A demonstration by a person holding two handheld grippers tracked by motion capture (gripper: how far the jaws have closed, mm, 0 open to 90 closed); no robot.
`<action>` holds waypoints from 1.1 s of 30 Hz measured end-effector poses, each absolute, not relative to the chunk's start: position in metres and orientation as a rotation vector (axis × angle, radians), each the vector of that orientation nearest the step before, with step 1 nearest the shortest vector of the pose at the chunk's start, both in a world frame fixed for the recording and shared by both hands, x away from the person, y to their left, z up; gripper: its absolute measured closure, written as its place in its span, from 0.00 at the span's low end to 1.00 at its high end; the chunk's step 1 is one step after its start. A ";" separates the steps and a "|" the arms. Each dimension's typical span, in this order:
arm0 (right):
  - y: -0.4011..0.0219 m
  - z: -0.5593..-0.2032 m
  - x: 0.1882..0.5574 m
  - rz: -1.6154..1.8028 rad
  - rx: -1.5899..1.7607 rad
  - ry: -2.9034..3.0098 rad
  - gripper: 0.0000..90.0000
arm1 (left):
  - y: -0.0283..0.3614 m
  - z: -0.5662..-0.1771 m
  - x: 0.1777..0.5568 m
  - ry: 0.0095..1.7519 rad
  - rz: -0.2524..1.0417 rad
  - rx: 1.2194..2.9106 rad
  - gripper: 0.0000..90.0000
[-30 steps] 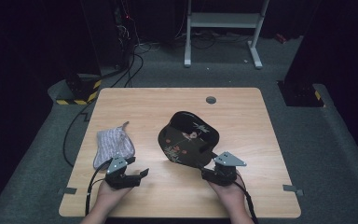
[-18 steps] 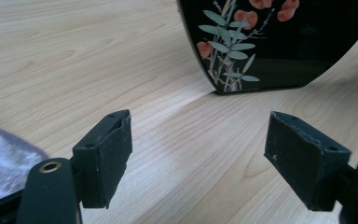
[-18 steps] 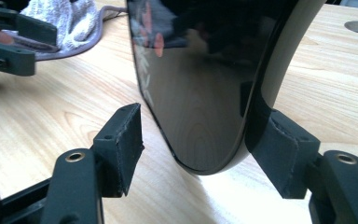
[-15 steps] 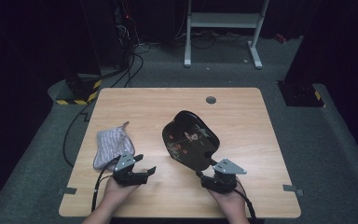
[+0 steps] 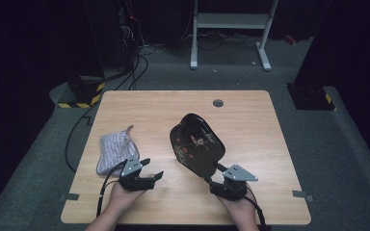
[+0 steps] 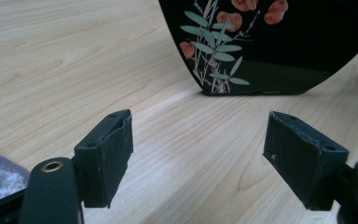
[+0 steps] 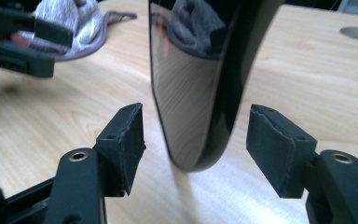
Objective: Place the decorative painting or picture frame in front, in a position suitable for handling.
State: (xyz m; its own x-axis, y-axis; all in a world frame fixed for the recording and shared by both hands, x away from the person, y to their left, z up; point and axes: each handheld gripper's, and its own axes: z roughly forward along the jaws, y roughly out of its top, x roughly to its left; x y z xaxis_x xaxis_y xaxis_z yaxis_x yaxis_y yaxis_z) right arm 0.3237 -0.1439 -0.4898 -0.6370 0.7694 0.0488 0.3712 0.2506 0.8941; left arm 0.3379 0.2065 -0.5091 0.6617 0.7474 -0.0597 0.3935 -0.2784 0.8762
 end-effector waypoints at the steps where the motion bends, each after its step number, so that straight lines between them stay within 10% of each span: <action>1: -0.145 -0.489 0.325 1.357 1.041 2.118 0.40 | 0.208 -0.509 0.337 0.899 0.457 1.903 0.27; 12: -0.136 -0.473 0.350 1.448 1.001 2.046 0.44 | 0.241 -0.510 0.315 0.993 0.504 1.884 0.27; 26: -0.124 -0.458 0.362 1.568 0.910 2.033 0.85 | 0.266 -0.511 0.298 1.068 0.547 1.853 0.27; 33: -0.121 -0.457 0.358 1.610 0.932 2.048 0.89 | 0.263 -0.510 0.300 1.056 0.542 1.858 0.27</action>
